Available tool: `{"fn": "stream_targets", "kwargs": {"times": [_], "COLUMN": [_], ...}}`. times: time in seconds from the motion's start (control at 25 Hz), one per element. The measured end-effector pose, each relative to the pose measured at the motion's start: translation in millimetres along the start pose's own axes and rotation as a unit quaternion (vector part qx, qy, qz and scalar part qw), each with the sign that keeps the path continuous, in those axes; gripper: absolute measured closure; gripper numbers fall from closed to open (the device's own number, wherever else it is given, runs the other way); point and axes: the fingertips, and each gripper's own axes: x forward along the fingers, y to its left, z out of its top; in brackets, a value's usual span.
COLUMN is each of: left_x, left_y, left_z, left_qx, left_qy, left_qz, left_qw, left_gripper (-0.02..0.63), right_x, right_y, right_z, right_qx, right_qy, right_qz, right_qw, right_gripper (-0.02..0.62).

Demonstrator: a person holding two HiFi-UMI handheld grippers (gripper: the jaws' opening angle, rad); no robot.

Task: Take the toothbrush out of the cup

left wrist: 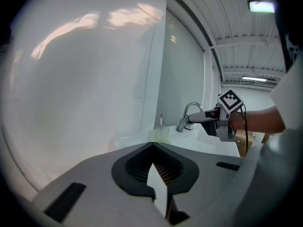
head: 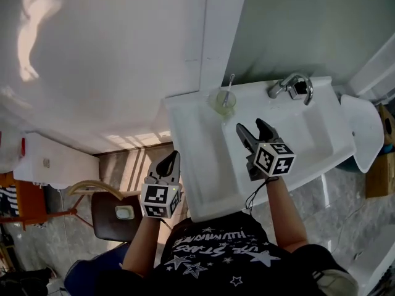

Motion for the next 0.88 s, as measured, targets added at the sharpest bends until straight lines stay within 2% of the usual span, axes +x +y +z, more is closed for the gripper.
{"fn": "stream_targets", "kwargs": {"times": [0.36,0.72,0.88], "left_x": [21.7,46.1,55.3], "left_y": [14.0,25.6,27.9], "left_z": [8.7,14.2,12.4], "left_qx": [-0.017,-0.016,-0.031], "left_qy": [0.01,0.025,0.036], "left_qz": [0.062,0.089,0.093], "left_qw": [0.9979,0.9956,0.9946], "left_gripper": [0.591,0.591,0.591], "right_x": [73.8,139.3,163.6], "right_y": [-27.6,-41.8,-44.0], "right_z": [43.9,34.2,30.4], "right_qx": [0.015,0.012,0.0], "right_qy": [0.015,0.061,0.072], "right_qz": [0.054,0.079,0.088], "right_qw": [0.998,0.995,0.994], "right_gripper": [0.275,0.275,0.276]}}
